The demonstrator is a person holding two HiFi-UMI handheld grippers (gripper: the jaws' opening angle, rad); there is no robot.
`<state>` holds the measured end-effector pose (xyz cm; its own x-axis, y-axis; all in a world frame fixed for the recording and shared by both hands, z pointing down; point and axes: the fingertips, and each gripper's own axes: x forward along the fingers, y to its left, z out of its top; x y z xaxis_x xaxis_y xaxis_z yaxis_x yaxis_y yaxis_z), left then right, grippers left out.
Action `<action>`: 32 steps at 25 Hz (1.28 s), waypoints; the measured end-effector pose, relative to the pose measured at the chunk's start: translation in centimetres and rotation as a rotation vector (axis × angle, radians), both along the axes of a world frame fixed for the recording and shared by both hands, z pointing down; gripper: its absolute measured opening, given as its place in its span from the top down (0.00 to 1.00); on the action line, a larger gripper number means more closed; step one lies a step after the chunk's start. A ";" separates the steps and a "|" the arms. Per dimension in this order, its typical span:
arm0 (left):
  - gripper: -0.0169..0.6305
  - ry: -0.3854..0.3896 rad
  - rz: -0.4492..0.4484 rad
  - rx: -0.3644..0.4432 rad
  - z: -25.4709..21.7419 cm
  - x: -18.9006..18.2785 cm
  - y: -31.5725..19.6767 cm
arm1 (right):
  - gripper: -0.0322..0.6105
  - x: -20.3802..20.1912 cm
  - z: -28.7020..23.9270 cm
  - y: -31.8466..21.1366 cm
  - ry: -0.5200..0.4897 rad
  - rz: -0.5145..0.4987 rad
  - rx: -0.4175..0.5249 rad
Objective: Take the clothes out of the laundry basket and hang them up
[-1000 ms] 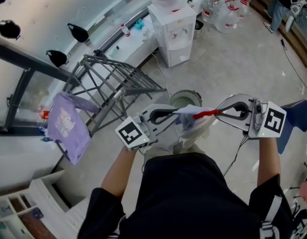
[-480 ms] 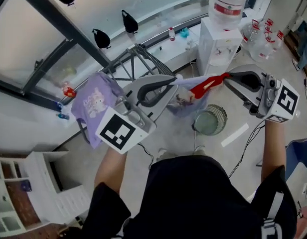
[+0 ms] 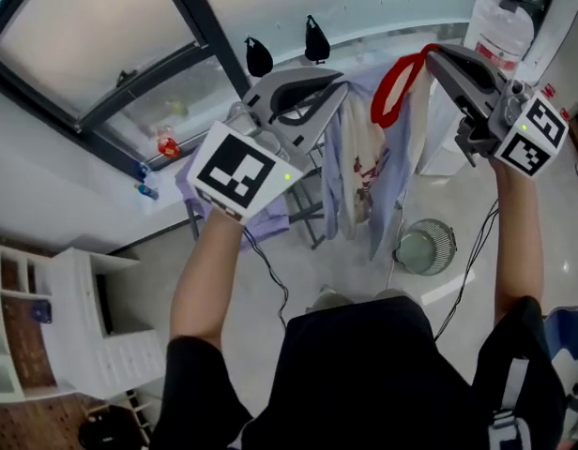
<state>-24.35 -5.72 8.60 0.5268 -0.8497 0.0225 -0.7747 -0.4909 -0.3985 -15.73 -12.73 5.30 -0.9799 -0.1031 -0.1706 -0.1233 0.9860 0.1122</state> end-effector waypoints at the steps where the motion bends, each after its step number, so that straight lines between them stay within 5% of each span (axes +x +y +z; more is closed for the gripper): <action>1: 0.96 -0.002 -0.014 -0.006 0.3 -1.1 0.1 | 0.94 -1.3 0.1 -0.2 -0.001 0.004 -0.010; 10: 0.96 -0.024 -0.172 -0.062 3.7 -10.7 -1.0 | 0.94 -12.0 2.9 -3.1 0.011 -0.053 -0.133; 14: 0.96 -0.048 -0.241 -0.108 7.0 -15.4 -3.7 | 0.94 -17.6 5.2 -6.3 0.077 -0.019 -0.117; 19: 0.96 -0.067 -0.337 -0.220 14.5 -20.9 -8.1 | 0.94 -24.9 12.5 -10.9 0.221 -0.027 -0.109; 23: 0.96 0.002 -0.400 -0.320 19.5 -26.1 -13.4 | 0.94 -29.3 17.8 -16.1 0.282 -0.032 -0.170; 32: 0.96 0.055 -0.460 -0.626 35.5 -33.5 -26.3 | 0.94 -35.1 34.7 -27.7 0.544 -0.034 -0.197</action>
